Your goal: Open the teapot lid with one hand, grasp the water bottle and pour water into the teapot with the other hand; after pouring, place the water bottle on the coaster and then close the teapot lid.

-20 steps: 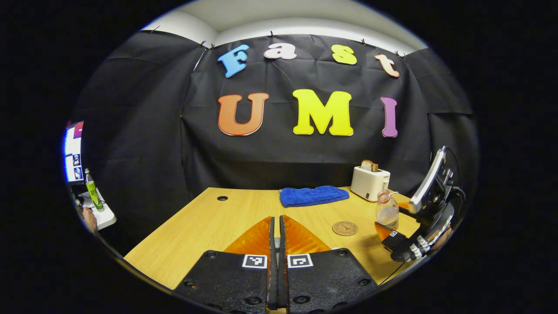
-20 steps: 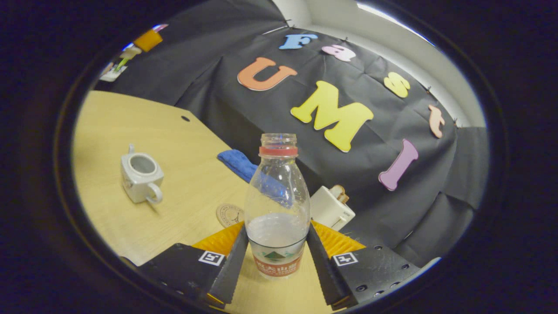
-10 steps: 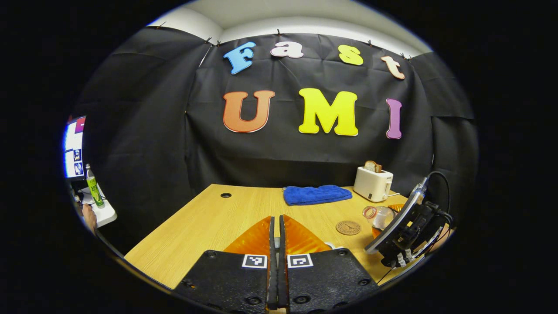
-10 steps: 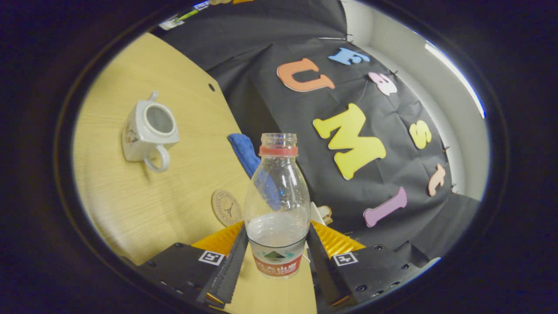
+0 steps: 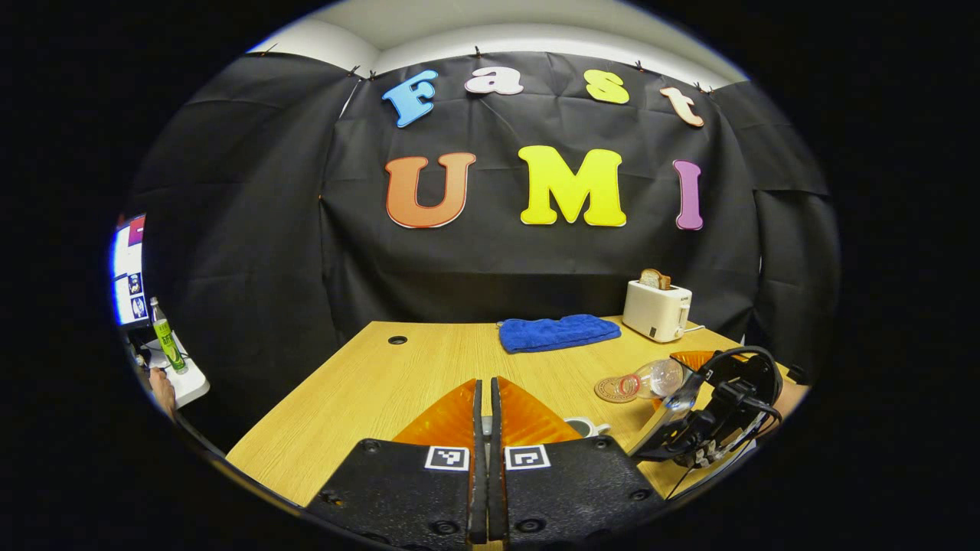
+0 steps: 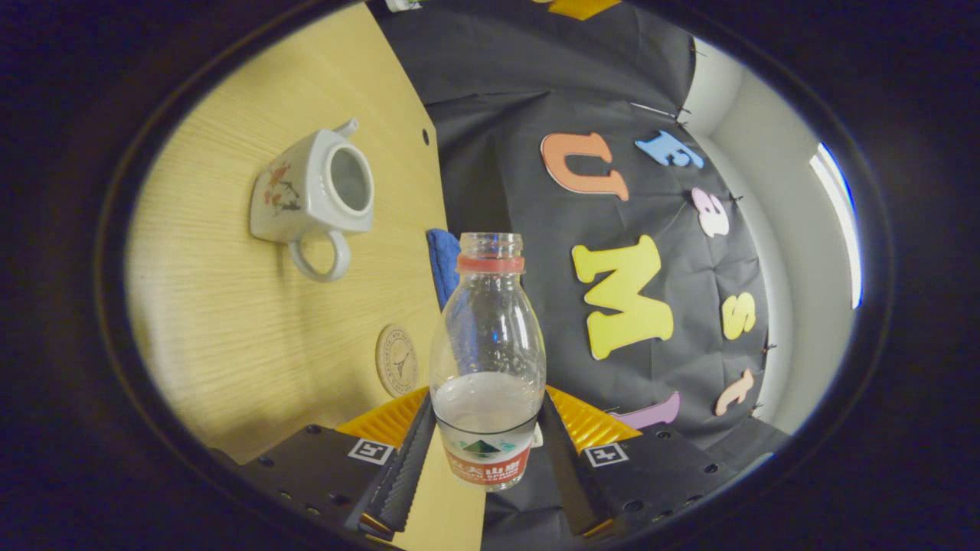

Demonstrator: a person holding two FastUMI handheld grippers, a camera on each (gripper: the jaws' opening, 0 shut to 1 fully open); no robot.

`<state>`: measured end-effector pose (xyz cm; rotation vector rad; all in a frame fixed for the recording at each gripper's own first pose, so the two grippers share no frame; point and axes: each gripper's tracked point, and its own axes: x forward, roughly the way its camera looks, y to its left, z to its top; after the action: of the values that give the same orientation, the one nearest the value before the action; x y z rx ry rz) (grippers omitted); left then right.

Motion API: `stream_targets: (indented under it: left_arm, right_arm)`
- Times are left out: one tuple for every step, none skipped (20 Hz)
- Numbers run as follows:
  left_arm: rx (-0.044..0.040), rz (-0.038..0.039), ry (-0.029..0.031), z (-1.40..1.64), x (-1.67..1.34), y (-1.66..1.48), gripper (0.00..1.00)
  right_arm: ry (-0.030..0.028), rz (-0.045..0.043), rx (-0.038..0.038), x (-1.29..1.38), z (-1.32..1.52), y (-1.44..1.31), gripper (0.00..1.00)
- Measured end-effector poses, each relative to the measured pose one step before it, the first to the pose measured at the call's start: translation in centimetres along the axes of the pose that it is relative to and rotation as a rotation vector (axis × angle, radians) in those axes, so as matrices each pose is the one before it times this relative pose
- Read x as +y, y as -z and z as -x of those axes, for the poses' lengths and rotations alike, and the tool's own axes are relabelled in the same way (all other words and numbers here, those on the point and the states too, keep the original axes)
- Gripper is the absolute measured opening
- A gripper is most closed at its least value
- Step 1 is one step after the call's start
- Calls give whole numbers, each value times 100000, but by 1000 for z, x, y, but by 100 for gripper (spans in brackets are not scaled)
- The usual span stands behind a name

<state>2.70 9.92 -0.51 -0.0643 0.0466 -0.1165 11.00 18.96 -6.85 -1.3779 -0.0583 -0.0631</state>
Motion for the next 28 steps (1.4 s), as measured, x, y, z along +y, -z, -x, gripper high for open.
stream_targets:
  left_arm:
    - [317, -502, -306, -56, 55, 86, 3]
    - [359, -357, -402, 31, 237, 115, 3]
    - [296, -238, -237, -21, 75, 143, 3]
    - [265, -56, -90, -175, 0, 7, 3]
    - [75, -190, -56, 9, 37, -29, 3]
    - [-72, -345, -228, 23, 91, -57, 3]
    - [148, -431, -349, -25, 136, 25, 4]
    - [-46, -282, -395, -5, 95, 80, 3]
    - [239, -119, -337, 28, 85, 24, 3]
    - [-30, -183, -69, 11, -11, -18, 3]
    - [-134, -249, 179, 74, 0, -94, 3]
    - [-381, -334, 167, 71, -1, -83, 3]
    - [-34, -206, -41, 34, 99, 10, 3]
    - [134, 12, -77, -60, 101, 89, 3]
    - [422, 164, -155, -56, 154, 118, 3]
    - [392, -10, -49, 17, 38, 171, 3]
    - [305, -45, -96, -67, 48, -16, 3]
    - [109, 64, -369, -58, 147, 124, 4]
    - [223, 188, -166, -62, 24, 5, 4]
    - [74, -48, 407, 60, -146, 30, 4]
    - [46, -574, 349, -4, -124, 29, 0]
    - [-166, -675, -77, 9, -73, -33, 0]
    - [-86, -335, -55, 0, 40, -29, 3]
    - [-53, -10, 272, 67, -51, 31, 4]
    - [-62, 7, 297, -23, -104, -26, 3]
    - [-213, 145, -135, -76, 56, -44, 3]
    - [397, 570, -514, -38, 157, 45, 3]
    - [518, 531, -347, -122, 132, 213, 3]
  right_arm:
    - [753, 2471, -510, -275, -61, -219, 75]
    - [553, 2277, -859, -47, 12, -250, 75]
    - [-150, 3086, -669, 65, -237, -191, 75]
    - [777, 3884, 125, -78, -339, -163, 77]
    - [546, 4075, -330, -126, -99, -308, 77]
    - [498, 3647, -826, -90, -6, -214, 75]
    - [534, 3076, -714, 48, 225, -226, 75]
    - [374, 2726, -887, -5, 282, -399, 77]
    - [554, 2858, -883, -1, 256, -414, 75]
    - [470, 3097, -888, -24, 99, -185, 75]
    - [722, 3001, -866, -88, 148, -125, 75]
    - [658, 2694, -778, -46, 3, -274, 75]
    - [584, 2507, -722, -21, 207, -200, 75]
    - [334, 2246, -693, -200, -20, -226, 75]
    - [649, 2362, -414, -127, 179, -153, 75]
    - [335, 2475, -733, -48, 134, -65, 75]
    - [701, 2665, -451, -96, -177, -54, 77]
    - [1066, 2629, -180, -455, -325, -212, 77]
    - [1056, 2492, -37, -257, -135, 74, 77]
    - [1155, 2067, -61, -631, 171, 119, 77]
    - [1198, 1591, 386, -432, -41, 205, 77]
    - [1200, 1193, -21, -65, -183, 163, 75]
    - [1071, 1277, -170, -185, 108, -117, 75]
    - [1366, 1414, 21, -338, 18, -91, 75]
    - [2150, -32, -463, -514, 180, -158, 75]
    - [1681, -204, -659, -616, -2, -10, 75]
    - [955, 846, -349, -542, 0, 18, 75]
    - [1350, 1300, 136, -437, -34, 52, 77]
